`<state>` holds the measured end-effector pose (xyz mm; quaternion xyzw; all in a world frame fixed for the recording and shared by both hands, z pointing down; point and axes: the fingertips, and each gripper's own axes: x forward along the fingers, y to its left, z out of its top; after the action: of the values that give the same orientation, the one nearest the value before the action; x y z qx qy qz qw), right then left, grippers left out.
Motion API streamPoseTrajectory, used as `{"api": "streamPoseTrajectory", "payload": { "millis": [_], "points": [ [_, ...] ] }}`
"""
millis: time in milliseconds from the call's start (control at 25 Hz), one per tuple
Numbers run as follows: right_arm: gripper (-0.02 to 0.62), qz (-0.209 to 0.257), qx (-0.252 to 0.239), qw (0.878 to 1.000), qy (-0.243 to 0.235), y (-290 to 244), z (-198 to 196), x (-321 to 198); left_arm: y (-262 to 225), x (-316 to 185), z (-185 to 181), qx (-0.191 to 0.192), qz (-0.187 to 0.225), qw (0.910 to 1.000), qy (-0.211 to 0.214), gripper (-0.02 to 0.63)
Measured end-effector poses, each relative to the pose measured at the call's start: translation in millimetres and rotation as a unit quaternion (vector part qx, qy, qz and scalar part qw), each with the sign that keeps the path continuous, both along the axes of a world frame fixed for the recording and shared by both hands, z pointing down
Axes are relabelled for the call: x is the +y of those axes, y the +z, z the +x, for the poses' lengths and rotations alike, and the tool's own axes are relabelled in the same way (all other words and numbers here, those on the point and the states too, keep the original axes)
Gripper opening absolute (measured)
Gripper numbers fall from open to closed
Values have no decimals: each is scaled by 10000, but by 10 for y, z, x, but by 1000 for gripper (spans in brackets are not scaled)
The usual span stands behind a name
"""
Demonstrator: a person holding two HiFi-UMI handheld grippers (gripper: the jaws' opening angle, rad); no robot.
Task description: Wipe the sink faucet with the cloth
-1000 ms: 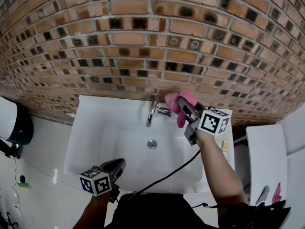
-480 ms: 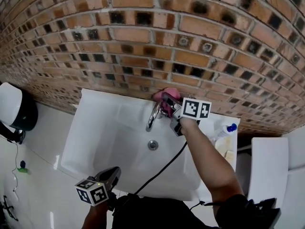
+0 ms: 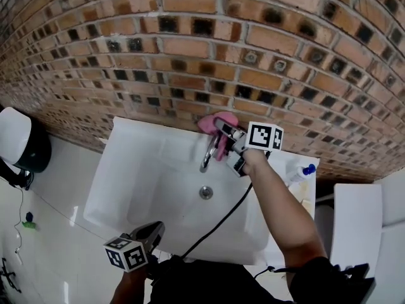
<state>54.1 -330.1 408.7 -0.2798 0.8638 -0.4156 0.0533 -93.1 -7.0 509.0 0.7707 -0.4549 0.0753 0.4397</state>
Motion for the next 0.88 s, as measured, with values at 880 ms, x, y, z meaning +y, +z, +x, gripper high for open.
{"api": "streamPoseTrajectory", "payload": {
  "millis": [880],
  "points": [
    [44,2576,3800,8851,-767,-162,-560,865,-106,233,-532,239,387,9964,717,5]
  ]
}}
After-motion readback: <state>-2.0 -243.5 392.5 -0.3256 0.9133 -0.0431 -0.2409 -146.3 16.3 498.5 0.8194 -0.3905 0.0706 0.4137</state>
